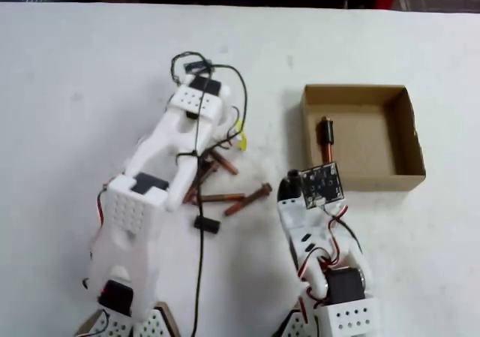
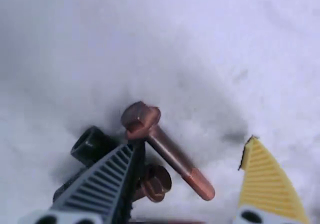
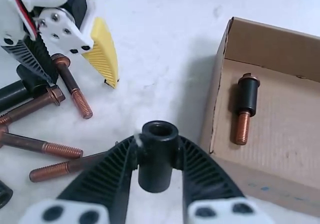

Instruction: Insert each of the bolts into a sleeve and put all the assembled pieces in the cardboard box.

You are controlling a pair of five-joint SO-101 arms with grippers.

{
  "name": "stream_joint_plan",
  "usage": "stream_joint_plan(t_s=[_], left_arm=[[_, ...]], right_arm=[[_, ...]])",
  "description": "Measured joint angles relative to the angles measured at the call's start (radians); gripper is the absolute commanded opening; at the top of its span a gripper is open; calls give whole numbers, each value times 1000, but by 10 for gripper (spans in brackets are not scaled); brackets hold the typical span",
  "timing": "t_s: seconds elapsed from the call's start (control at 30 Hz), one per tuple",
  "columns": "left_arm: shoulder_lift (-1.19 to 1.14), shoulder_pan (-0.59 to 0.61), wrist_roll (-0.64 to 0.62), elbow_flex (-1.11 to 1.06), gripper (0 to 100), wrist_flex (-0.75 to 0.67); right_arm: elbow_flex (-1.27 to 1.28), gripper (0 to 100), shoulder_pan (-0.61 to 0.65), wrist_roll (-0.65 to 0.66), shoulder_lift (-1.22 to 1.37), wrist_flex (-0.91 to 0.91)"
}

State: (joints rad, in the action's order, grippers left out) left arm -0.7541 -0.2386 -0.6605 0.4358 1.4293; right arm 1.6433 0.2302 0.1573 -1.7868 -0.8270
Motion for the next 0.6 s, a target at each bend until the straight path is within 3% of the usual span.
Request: stream_joint_plan(t_s=[0.17, 0.4, 0.6], left_arm=[[-2, 31, -3, 0, 274, -29], [-2, 31, 3, 0, 22, -94], [-2, 31, 75, 0, 55, -132]], right_arm=[[0, 24, 0, 0, 0, 0], [0, 24, 0, 0, 0, 0], [0, 24, 0, 0, 0, 0]])
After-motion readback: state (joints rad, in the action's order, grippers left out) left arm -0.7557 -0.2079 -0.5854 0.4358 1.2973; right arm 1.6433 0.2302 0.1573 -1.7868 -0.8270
